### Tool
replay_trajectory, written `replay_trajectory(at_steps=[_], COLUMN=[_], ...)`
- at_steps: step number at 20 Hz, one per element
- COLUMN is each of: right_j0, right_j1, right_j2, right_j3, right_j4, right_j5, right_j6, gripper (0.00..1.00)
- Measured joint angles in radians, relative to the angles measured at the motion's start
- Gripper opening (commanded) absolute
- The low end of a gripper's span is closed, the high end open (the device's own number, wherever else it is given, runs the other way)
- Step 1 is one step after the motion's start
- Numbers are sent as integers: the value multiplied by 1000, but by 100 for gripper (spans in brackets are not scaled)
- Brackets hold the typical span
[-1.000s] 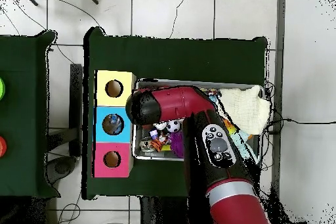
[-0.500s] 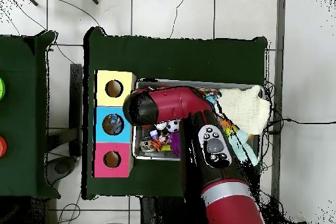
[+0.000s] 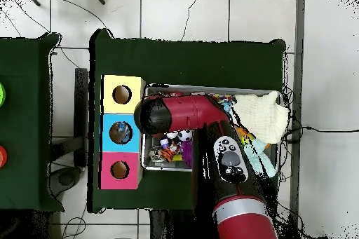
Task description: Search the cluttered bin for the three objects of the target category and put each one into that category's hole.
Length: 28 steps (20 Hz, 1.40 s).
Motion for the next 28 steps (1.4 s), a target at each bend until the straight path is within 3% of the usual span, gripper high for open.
replay_trajectory(at_steps=[16,28], right_j0=[46,47], right_j1=[11,63], right_j2=[-123,-157], right_j3=[0,-4], right_j4=[97,101], right_j5=[0,0], right_j6=[15,15], gripper=[100,100])
